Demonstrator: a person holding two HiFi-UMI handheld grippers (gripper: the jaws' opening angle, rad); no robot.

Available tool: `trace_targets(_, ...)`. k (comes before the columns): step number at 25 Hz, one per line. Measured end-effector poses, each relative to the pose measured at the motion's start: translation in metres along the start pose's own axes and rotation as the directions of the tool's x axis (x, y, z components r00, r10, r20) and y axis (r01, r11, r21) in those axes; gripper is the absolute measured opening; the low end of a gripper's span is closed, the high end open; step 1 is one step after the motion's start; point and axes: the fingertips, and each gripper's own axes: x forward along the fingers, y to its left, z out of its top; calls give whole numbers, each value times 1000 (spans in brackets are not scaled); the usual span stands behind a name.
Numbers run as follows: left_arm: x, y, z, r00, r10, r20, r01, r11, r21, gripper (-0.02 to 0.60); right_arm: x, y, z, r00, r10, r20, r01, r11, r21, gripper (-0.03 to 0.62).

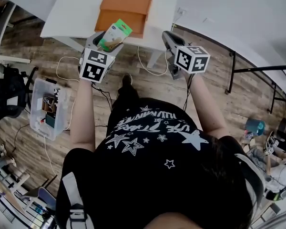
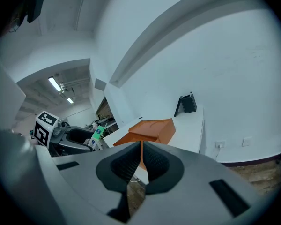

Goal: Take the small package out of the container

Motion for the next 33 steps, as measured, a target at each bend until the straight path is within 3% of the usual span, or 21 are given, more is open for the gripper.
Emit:
trace_targets(9,-55,-60,-30,997,76,-5,-75,988,-132,356,-50,26,-38,996,80,-49,-82,996,-31,51)
trace_targets(16,-91,-96,-45,990,140,-6,-138,974,-179,356,-77,41,-62,987,134,-84,-138,989,-47,51)
trace_targets(22,-107,-109,-53,983,184,-20,-184,963,-196,356,-86,49,-68,980,181,-87,-185,982,-46,51)
trace_targets(33,-117,-102,-64,979,200,-34,-202,952,-231,354,-71,63,-84,974,196,-115,-202,978,-42,51)
